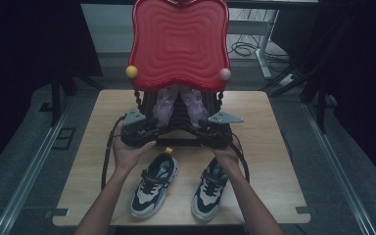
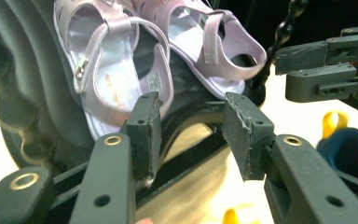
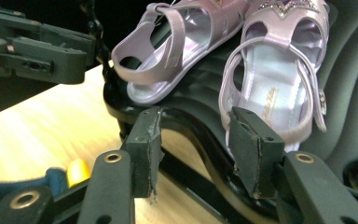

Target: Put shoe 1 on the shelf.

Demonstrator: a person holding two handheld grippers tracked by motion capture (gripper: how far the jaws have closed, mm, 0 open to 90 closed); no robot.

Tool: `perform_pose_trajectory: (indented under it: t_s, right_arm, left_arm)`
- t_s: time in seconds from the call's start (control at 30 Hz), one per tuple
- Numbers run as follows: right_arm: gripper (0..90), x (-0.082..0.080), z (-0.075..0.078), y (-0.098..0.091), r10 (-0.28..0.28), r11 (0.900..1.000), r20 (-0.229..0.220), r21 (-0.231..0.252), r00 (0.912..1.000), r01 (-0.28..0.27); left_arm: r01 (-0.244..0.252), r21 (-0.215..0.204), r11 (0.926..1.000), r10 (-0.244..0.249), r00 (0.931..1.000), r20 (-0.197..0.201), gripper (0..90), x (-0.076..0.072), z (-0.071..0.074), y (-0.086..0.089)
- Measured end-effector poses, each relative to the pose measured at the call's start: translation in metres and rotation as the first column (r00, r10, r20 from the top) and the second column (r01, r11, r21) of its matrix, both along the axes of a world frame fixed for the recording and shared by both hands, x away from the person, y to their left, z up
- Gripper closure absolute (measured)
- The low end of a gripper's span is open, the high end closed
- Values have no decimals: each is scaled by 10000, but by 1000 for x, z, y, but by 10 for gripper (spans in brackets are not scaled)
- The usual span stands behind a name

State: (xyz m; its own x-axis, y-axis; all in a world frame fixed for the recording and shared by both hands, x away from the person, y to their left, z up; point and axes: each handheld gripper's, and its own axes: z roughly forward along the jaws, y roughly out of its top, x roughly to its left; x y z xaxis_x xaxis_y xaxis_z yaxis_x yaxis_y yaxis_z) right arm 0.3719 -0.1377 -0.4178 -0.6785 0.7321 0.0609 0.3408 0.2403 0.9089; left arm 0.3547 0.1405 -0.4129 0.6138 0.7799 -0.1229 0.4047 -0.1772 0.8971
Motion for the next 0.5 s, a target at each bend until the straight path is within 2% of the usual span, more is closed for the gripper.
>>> perform_pose_trajectory:
  t_s: [0.03,0.1,0.4,0.5]
  right_arm:
    - [531,-5,0,-5,200,9998,-66,36,9998,-199]
    - [531,-7,-1,-7,110,9999,9,41,9999,-110]
    - [531,-25,-8,-26,289,9996,75,42,9996,-289]
    - [529,-34,-11,-35,342,9992,89,209,9994,-344]
  left_arm:
    - [41,81,10000,-41,10000,-11,567,-3,0,1]
    - [94,218,9997,-93,10000,-30,565,-8,-1,2]
    - [460,348,9983,-455,9988,-173,548,-29,-7,4]
    - [553,306,9980,-541,9977,-397,540,-39,-14,7]
